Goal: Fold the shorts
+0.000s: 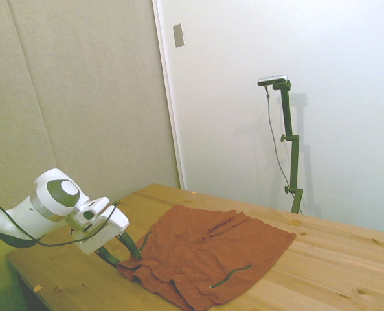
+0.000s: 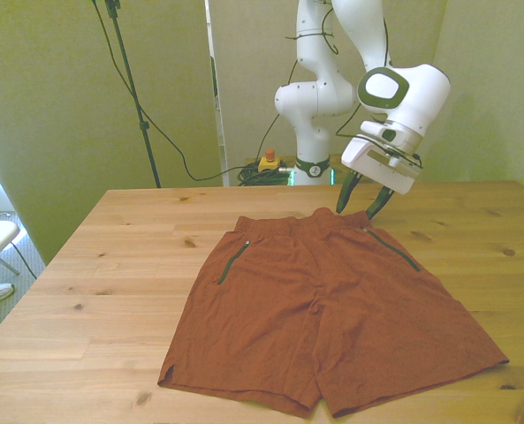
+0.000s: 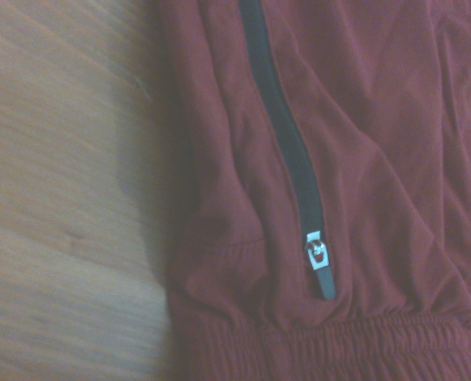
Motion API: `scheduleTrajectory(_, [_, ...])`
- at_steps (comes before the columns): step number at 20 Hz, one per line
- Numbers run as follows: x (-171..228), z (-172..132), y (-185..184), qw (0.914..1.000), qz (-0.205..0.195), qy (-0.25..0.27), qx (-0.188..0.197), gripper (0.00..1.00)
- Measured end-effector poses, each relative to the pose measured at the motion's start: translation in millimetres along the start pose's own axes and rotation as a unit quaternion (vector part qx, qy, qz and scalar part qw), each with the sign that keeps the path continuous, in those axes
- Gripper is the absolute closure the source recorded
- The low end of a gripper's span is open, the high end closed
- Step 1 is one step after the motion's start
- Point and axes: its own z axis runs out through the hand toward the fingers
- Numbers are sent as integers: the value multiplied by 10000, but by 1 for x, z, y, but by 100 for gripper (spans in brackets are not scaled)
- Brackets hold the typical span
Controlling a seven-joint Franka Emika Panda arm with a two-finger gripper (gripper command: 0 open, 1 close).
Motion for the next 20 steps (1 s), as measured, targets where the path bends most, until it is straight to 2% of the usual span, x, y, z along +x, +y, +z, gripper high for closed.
scheduleTrajectory(20, [-8, 6, -12, 9999, -13, -85, 56, 100])
